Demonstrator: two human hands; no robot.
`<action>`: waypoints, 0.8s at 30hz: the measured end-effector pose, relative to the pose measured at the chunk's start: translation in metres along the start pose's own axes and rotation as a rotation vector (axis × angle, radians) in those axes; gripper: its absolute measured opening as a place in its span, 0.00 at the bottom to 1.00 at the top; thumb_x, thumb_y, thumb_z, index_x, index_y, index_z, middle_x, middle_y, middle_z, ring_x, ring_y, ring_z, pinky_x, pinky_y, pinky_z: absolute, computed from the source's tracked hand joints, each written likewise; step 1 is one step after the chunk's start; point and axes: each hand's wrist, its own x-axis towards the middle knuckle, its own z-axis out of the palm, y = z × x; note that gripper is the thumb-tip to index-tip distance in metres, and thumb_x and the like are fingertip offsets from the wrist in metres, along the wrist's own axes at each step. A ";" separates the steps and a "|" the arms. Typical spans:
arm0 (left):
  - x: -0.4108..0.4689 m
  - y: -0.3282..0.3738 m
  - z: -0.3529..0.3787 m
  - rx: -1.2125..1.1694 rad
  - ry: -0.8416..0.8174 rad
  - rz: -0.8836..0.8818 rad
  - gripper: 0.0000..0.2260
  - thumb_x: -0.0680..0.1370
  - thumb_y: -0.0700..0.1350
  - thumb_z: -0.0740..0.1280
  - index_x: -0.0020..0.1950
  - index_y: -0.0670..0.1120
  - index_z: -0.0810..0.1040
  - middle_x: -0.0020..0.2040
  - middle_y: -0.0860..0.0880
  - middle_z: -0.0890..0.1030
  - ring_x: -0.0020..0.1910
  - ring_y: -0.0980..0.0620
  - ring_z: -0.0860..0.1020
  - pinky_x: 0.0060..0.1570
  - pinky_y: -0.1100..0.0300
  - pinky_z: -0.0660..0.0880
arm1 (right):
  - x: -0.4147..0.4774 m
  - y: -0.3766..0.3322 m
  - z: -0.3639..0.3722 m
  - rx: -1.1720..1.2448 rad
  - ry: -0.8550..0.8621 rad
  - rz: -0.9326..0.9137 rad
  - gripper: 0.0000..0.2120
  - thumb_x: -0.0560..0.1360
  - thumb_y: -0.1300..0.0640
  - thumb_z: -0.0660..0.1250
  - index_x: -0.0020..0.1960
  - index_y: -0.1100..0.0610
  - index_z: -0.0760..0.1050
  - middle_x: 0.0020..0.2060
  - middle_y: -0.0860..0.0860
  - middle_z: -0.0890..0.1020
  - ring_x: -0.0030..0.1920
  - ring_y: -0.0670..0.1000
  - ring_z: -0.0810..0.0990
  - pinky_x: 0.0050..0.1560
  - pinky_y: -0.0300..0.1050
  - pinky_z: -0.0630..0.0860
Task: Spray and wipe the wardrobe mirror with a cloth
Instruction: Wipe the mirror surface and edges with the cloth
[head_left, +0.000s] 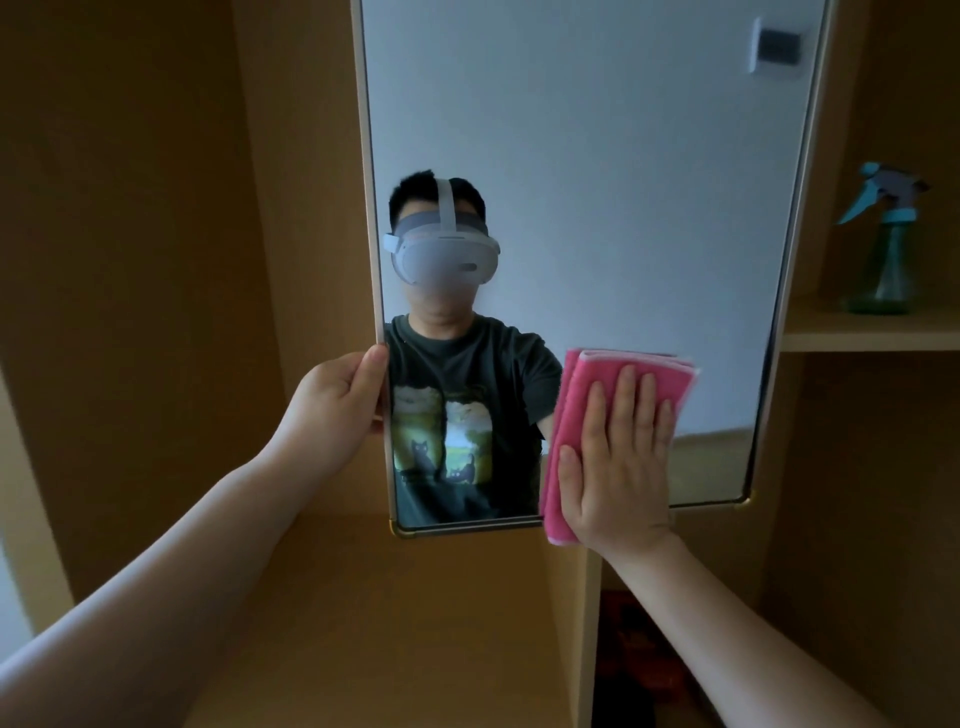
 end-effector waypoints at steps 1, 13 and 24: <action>0.001 -0.001 0.000 0.003 -0.002 0.000 0.20 0.82 0.54 0.55 0.39 0.47 0.80 0.34 0.55 0.83 0.34 0.56 0.82 0.30 0.66 0.77 | 0.000 -0.006 0.001 0.004 -0.003 -0.011 0.30 0.82 0.46 0.45 0.78 0.62 0.47 0.76 0.64 0.52 0.77 0.65 0.48 0.75 0.64 0.47; 0.004 -0.002 0.001 0.026 -0.012 -0.033 0.22 0.82 0.54 0.55 0.37 0.45 0.79 0.32 0.53 0.83 0.32 0.56 0.82 0.32 0.64 0.78 | 0.005 -0.085 0.012 0.017 -0.012 -0.168 0.31 0.82 0.46 0.50 0.79 0.60 0.47 0.77 0.61 0.49 0.77 0.65 0.50 0.76 0.62 0.45; 0.003 0.004 -0.001 0.127 0.016 0.004 0.27 0.81 0.56 0.55 0.34 0.35 0.69 0.25 0.47 0.70 0.25 0.55 0.67 0.27 0.62 0.68 | -0.004 -0.117 0.019 0.077 -0.091 -0.409 0.31 0.82 0.46 0.51 0.79 0.60 0.49 0.78 0.60 0.47 0.78 0.61 0.47 0.77 0.59 0.41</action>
